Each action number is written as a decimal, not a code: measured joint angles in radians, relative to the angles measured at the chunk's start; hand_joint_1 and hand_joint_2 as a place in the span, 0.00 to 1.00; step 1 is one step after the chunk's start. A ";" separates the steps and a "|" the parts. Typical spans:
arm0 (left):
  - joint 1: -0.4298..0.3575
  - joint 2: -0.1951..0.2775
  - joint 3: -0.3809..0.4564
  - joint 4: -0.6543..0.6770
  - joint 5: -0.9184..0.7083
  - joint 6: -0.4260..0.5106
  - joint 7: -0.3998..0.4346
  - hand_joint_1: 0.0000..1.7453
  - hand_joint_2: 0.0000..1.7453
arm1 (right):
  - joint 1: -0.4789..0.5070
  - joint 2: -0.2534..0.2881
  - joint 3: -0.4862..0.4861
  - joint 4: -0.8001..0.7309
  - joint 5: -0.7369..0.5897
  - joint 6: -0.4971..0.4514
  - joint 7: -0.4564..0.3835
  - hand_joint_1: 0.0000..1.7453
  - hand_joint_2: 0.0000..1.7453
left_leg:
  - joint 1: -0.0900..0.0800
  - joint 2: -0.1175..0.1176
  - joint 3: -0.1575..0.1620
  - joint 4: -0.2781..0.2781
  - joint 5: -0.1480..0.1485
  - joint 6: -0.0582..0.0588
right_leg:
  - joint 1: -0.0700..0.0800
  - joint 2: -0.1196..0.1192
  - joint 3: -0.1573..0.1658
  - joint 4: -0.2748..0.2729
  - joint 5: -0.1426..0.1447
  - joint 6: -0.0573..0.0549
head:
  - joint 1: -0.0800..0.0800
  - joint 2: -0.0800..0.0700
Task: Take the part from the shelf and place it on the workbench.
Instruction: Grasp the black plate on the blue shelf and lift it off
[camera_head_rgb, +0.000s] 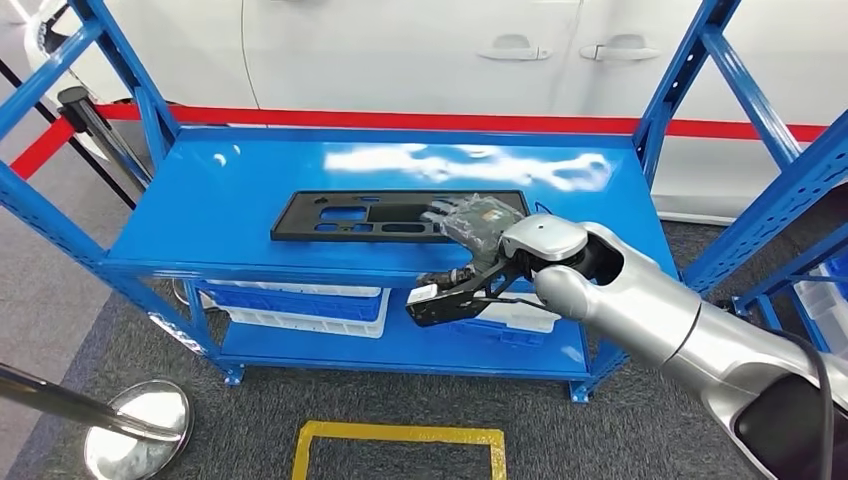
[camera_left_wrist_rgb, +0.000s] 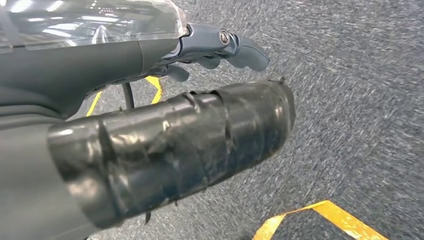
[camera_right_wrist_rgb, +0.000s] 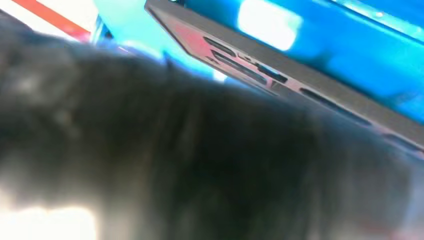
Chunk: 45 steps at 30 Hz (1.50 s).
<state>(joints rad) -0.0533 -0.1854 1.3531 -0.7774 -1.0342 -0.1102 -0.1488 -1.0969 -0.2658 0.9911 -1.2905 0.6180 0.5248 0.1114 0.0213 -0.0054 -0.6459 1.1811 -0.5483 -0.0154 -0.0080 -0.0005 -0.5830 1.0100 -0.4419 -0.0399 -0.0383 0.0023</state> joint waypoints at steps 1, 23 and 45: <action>0.000 0.000 0.000 0.000 0.000 0.000 0.000 0.00 0.00 | 0.001 0.003 0.001 0.000 0.000 0.000 -0.001 0.00 0.00 | 0.000 0.000 -0.041 0.068 -0.022 -0.003 | 0.001 0.000 0.003 0.001 -0.003 -0.003 | 0.000 0.000; -0.002 0.011 0.000 0.050 0.005 0.033 -0.021 0.00 0.00 | -0.013 0.029 0.029 0.009 0.008 0.006 -0.006 0.00 0.00 | -0.003 -0.004 0.072 -0.162 0.088 0.034 | 0.001 -0.001 -0.045 0.058 0.007 0.034 | 0.001 0.000; -0.005 0.044 -0.001 0.111 0.005 0.046 -0.032 0.00 0.00 | -0.018 0.024 0.065 0.020 -0.004 0.002 -0.012 0.00 0.00 | 0.002 0.000 0.035 -0.165 0.124 0.037 | 0.006 0.002 -0.015 0.105 -0.096 0.036 | 0.001 0.000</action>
<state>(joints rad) -0.0580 -0.1411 1.3523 -0.6666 -1.0292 -0.0643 -0.1808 -1.1147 -0.2416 1.0565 -1.2707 0.6136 0.5265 0.0999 0.0234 -0.0053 -0.6108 1.0160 -0.4247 0.0213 -0.0023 0.0018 -0.5980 1.1148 -0.5376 -0.0039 -0.0372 0.0025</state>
